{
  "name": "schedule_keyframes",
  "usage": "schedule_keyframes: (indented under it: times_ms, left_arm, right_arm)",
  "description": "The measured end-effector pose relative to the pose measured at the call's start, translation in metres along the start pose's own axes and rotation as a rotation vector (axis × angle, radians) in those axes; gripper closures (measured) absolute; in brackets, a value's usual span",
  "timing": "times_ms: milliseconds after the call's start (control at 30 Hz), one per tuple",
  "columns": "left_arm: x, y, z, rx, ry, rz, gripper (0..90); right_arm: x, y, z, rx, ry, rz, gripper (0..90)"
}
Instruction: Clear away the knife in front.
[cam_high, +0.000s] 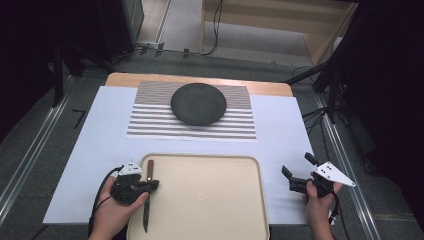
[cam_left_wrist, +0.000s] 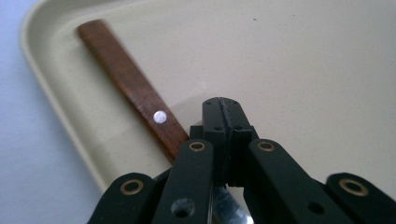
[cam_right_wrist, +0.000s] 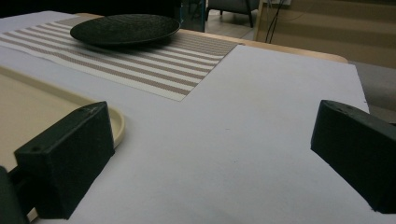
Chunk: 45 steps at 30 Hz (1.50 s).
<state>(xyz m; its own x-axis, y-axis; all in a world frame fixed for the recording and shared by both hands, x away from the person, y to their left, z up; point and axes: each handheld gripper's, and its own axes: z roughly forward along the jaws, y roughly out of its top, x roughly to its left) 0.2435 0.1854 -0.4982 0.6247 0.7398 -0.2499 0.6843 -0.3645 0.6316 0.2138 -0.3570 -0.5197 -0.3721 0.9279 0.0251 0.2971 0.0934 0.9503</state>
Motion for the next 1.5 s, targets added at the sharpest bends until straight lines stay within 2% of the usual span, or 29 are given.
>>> schedule_keyframes:
  times_ms: [633,733,833,900,1033,1100,1233,1300,1433,1500]
  left_arm:
    - [0.013,-0.004,-0.01,-0.019,0.042,-0.012,89.3]
    - [0.013,-0.004,-0.012,-0.042,0.043,0.003,89.3]
    - [0.011,-0.004,-0.016,-0.088,0.043,0.016,87.2]
    - [0.011,-0.004,-0.019,-0.118,0.027,0.026,84.4]
    - [0.01,-0.003,-0.025,-0.169,0.008,0.031,76.8]
    - [0.008,-0.003,-0.028,-0.198,0.026,0.045,68.5]
    - [0.007,-0.002,-0.034,-0.253,0.013,0.05,50.6]
    - [0.007,-0.002,-0.038,-0.287,0.019,0.06,43.4]
    - [0.009,-0.002,-0.047,-0.355,-0.015,0.072,32.5]
    - [0.011,-0.004,-0.052,-0.386,-0.026,0.079,22.3]
  right_arm:
    - [0.0,0.0,0.0,-0.001,0.0,0.001,0.0]
    - [0.0,0.0,0.0,0.0,-0.001,0.0,0.0]
    - [0.0,0.0,0.0,-0.001,-0.001,-0.001,0.0]
    - [0.0,0.0,0.0,-0.004,0.001,0.0,0.0]
    - [0.0,0.0,0.0,-0.003,0.001,0.0,0.0]
    - [0.0,0.0,0.0,-0.001,0.001,0.0,0.0]
    - [0.0,0.0,0.0,-0.002,0.001,0.0,0.0]
    - [0.0,0.0,0.0,-0.001,0.001,0.001,0.0]
    - [0.0,0.0,0.0,-0.002,0.0,-0.001,0.0]
    - [0.0,0.0,0.0,-0.002,0.0,-0.001,0.0]
